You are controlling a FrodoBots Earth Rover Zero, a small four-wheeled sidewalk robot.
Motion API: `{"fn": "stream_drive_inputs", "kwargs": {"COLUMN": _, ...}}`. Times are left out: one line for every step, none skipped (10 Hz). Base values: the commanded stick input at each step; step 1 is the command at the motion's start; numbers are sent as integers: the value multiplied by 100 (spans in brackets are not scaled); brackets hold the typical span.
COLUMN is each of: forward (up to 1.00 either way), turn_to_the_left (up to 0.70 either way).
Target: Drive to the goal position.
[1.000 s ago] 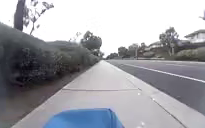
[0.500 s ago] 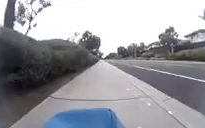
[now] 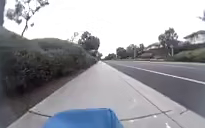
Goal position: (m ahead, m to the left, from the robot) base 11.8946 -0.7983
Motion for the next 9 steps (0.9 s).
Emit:
{"fn": "stream_drive_inputs", "kwargs": {"forward": 100, "turn_to_the_left": 0}}
{"fn": "stream_drive_inputs", "kwargs": {"forward": 100, "turn_to_the_left": 0}}
{"fn": "stream_drive_inputs", "kwargs": {"forward": 100, "turn_to_the_left": 0}}
{"fn": "stream_drive_inputs", "kwargs": {"forward": 100, "turn_to_the_left": 0}}
{"fn": "stream_drive_inputs", "kwargs": {"forward": 100, "turn_to_the_left": 0}}
{"fn": "stream_drive_inputs", "kwargs": {"forward": 100, "turn_to_the_left": 0}}
{"fn": "stream_drive_inputs", "kwargs": {"forward": 100, "turn_to_the_left": 0}}
{"fn": "stream_drive_inputs", "kwargs": {"forward": 100, "turn_to_the_left": 0}}
{"fn": "stream_drive_inputs", "kwargs": {"forward": 100, "turn_to_the_left": 0}}
